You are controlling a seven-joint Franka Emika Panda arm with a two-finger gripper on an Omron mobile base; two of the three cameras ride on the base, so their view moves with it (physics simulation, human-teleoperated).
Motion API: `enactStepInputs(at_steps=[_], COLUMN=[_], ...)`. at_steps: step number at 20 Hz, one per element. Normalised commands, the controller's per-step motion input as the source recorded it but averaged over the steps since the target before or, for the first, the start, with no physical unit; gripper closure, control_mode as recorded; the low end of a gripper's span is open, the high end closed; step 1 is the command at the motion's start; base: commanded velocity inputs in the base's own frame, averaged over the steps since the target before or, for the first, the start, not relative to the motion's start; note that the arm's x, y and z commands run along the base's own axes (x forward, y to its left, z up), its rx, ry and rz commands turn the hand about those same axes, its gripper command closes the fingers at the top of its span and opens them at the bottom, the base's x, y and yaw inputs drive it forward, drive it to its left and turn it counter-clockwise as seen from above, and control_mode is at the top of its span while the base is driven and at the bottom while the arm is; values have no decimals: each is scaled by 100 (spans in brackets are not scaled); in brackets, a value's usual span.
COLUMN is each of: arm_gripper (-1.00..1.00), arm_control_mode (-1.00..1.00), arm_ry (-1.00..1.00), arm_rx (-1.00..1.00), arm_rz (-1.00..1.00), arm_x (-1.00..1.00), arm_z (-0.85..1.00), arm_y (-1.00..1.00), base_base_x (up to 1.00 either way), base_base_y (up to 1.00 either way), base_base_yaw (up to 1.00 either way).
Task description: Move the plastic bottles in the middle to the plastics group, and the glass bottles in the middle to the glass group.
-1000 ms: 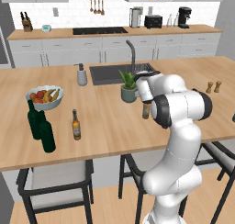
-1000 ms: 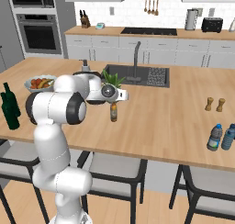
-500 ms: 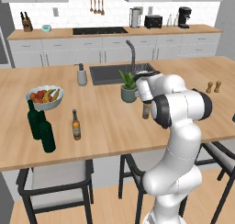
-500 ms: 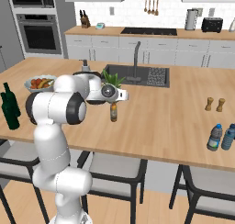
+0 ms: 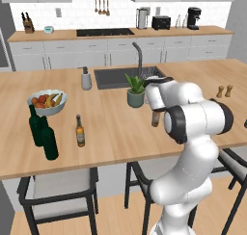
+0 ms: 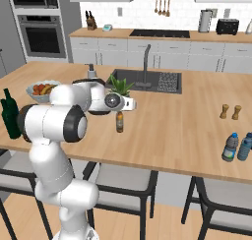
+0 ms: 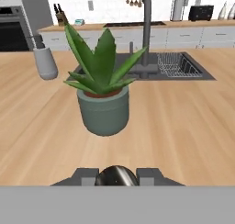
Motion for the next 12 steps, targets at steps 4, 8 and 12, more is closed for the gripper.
enactStepInputs(at_steps=[4,8,12], arm_gripper=[100,100,100], arm_control_mode=[-100,-100,-100], arm_ry=[1,5,8], arm_rx=[0,0,0], arm_rz=[0,0,0], arm_x=[-54,-25,-5], arm_z=[54,57,52], arm_y=[8,31,48], base_base_x=[0,0,0], base_base_y=[0,0,0], base_base_yaw=[0,0,0])
